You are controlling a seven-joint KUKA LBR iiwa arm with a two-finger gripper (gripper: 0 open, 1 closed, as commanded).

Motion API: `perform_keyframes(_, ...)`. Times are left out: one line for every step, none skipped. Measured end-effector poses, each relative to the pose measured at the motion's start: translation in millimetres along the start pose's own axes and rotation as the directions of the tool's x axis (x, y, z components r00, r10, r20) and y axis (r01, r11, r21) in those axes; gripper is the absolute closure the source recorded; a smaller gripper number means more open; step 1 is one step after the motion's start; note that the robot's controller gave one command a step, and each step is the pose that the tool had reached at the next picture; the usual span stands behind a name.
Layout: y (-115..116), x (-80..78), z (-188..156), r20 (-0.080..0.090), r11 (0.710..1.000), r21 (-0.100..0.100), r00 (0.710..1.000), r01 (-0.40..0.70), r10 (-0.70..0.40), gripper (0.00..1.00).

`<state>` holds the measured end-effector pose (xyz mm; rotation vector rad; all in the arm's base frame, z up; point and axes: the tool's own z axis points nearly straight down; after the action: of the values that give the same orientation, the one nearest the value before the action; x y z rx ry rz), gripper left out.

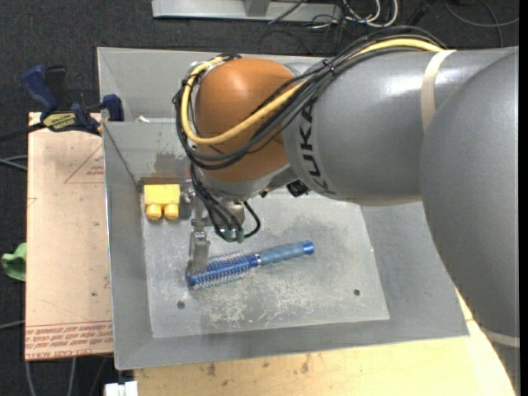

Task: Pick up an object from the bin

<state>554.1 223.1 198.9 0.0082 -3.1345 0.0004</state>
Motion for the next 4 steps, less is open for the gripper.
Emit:
perform_keyframes(-92, 33.4, 99, -0.001, 0.996, 0.003, 0.996, -0.091, 0.091, 0.0)
perform_keyframes(-87, 31.1, 94, 0.007, 0.996, -0.003, 0.996, -0.085, 0.085, 1.0)
perform_keyframes(-84, 32.8, 5, 0.015, 0.987, -0.006, 0.987, -0.161, 0.161, 1.0)
perform_keyframes(-85, 34.2, 9, 0.008, 0.987, -0.003, 0.987, -0.163, 0.163, 0.0)
